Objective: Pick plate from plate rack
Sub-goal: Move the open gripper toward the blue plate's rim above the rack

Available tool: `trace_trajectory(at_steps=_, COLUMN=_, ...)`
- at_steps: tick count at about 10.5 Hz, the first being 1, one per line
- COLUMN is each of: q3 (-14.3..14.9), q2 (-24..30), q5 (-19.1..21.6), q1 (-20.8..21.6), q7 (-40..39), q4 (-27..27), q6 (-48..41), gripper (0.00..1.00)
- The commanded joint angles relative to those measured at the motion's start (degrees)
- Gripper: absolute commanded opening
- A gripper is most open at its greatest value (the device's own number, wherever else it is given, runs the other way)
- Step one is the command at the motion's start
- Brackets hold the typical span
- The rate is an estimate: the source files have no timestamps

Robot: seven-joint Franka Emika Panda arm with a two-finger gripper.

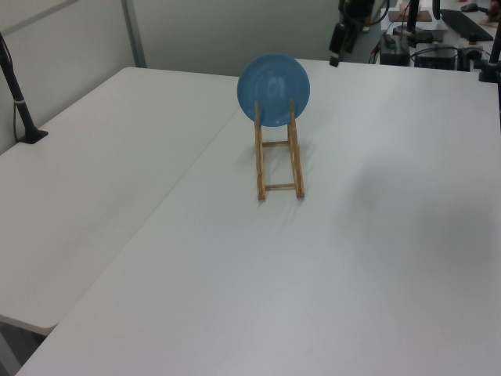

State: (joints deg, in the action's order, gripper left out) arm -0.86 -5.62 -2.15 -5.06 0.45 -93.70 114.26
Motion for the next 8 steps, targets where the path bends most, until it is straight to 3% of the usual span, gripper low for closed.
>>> trace_trajectory(at_steps=1, q3=-0.4, q2=-3.2, q5=-6.1, q1=-0.2, q7=-1.6, q4=3.4, q6=8.9, gripper=0.94)
trace_trajectory(at_steps=5, q3=-0.3, q2=-11.4, q5=-15.9, q1=0.3, q7=-0.9, q4=9.1, q6=14.8, gripper=0.82)
trace_trajectory(at_steps=7, q3=0.1, q2=-14.1, q5=-17.0, q1=0.8, q7=-0.8, q4=9.9, q6=18.6, gripper=0.73)
trace_trajectory(at_steps=8, q3=0.4, q2=-15.5, q5=-18.1, q1=1.7, q7=0.0, q4=11.2, q6=18.9, gripper=0.64)
